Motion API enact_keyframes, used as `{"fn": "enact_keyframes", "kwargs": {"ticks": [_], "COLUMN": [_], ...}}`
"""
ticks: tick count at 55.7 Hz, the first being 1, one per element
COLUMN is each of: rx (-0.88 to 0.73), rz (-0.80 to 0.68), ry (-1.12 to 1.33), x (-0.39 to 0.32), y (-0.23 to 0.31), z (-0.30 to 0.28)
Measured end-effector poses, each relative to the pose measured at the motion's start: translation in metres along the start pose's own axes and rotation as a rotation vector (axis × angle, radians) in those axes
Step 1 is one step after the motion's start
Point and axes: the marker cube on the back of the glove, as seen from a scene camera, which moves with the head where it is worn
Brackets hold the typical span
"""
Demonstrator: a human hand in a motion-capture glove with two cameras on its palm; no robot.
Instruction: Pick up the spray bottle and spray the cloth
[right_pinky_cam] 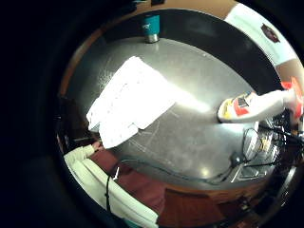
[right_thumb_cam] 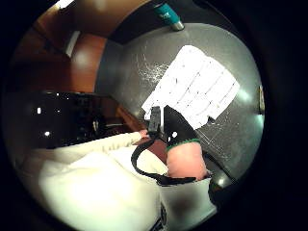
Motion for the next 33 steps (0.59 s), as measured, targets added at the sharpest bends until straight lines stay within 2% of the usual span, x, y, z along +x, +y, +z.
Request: {"fn": "enact_keyframes", "kwargs": {"ticks": [23, 33], "rx": [0.248, 0.390], "rz": [0.058, 0.204], "ry": [-0.058, -0.095], "x": [0.055, 0.094], "y": [0.060, 0.087], "z": [-0.032, -0.047]}}
